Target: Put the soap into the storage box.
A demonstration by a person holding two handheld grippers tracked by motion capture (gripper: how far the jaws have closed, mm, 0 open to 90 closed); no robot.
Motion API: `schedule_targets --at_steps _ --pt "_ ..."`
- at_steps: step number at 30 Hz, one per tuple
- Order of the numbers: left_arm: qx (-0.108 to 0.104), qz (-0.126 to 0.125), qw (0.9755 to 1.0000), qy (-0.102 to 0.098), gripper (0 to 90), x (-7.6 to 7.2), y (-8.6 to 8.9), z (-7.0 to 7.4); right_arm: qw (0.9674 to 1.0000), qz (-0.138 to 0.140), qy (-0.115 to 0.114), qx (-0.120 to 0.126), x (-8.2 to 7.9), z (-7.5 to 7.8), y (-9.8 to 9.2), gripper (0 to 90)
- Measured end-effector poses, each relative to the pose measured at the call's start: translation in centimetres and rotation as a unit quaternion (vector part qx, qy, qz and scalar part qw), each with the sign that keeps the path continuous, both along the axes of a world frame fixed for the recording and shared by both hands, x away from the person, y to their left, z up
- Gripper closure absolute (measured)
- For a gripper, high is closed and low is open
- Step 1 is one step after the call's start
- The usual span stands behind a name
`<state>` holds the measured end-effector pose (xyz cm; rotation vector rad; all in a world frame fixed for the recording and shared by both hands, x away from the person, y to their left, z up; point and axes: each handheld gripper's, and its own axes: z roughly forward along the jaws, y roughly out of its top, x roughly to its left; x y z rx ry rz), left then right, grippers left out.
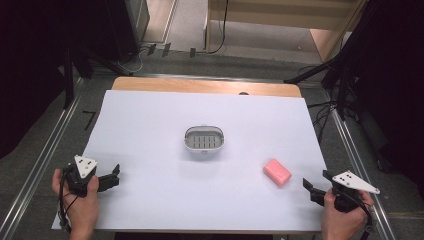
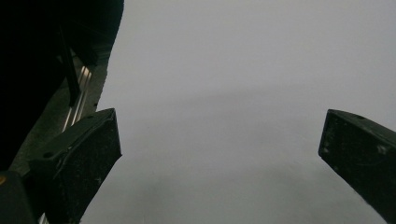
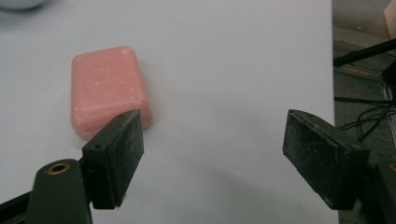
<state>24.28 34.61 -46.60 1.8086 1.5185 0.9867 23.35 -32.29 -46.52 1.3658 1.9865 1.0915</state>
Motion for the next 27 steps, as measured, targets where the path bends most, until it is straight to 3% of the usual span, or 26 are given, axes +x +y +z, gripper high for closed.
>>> schedule_targets --at_steps 3,11,20,27 --pt "0.0 0.0 1.0 0.0 0.0 0.0 0.0 0.0 0.9985 0.027 0.029 -0.038 0.5 0.6 1.1 20.6" --pt "0.002 -0.001 1.0 0.002 0.0 0.0 0.0 0.0 0.992 0.06 0.075 -0.082 1.5 1.1 3.1 21.0" --pt "0.002 -0.002 1.0 0.002 0.0 0.0 -0.1 0.0 0.9853 0.082 0.11 -0.102 2.5 1.4 4.3 21.0" --pt "0.003 -0.003 1.0 0.002 0.0 0.0 -0.1 0.0 0.9821 0.097 0.117 -0.112 3.0 1.7 4.9 21.7"
